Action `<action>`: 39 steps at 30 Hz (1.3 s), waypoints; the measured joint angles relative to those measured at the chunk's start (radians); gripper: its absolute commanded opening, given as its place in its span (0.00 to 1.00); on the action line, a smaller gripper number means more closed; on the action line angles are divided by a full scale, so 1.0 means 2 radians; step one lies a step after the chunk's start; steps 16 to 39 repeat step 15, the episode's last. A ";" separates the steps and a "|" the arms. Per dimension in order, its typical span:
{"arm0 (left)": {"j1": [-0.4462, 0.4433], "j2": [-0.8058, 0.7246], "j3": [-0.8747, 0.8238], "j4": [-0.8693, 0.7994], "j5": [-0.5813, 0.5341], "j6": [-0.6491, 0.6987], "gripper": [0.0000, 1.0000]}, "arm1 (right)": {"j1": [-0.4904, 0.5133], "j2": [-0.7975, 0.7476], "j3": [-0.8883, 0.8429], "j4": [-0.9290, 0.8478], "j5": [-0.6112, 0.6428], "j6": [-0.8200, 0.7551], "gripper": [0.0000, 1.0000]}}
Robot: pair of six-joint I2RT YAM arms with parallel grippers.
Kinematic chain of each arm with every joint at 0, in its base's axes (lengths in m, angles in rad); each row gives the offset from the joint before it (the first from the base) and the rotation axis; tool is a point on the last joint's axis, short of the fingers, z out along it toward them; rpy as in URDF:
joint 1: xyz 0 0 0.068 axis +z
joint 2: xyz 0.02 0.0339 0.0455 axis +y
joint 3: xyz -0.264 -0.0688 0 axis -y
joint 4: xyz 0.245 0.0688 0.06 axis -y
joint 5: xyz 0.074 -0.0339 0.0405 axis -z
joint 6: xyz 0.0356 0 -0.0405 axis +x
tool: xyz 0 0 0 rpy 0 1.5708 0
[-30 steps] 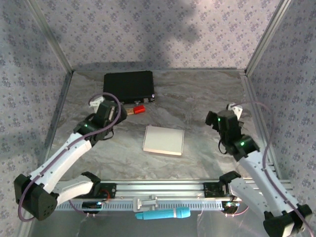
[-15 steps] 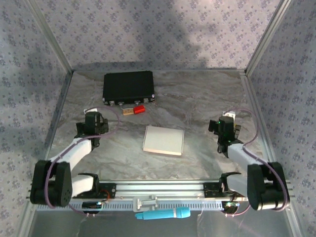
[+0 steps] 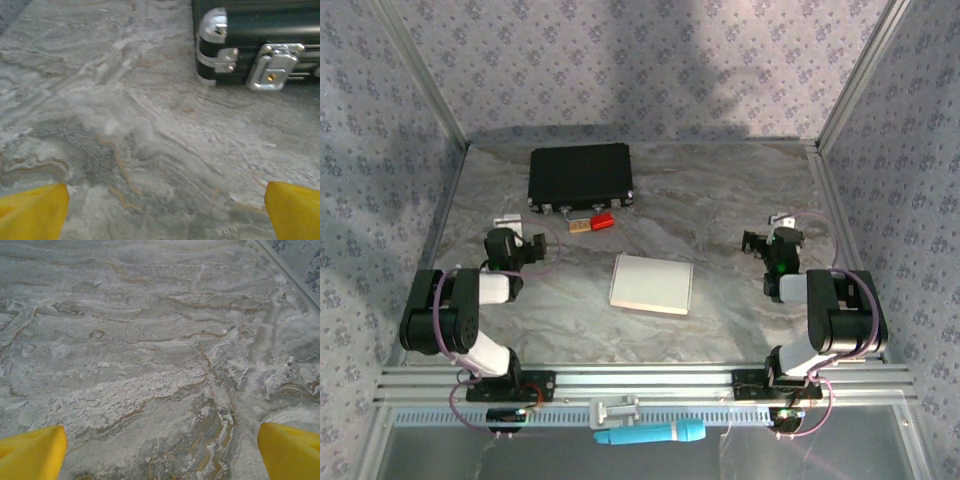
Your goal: Fold the paper box
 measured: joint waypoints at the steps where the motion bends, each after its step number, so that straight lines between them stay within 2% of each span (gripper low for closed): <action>1: 0.002 0.002 0.000 0.005 0.009 0.000 1.00 | 0.003 0.001 0.000 0.006 0.001 -0.002 0.99; 11: 0.015 0.002 0.002 0.027 0.034 0.000 1.00 | 0.008 0.001 0.000 0.027 0.002 -0.009 0.99; 39: 0.015 0.002 0.002 0.028 0.035 0.000 1.00 | 0.007 0.001 0.000 0.027 0.002 -0.009 0.99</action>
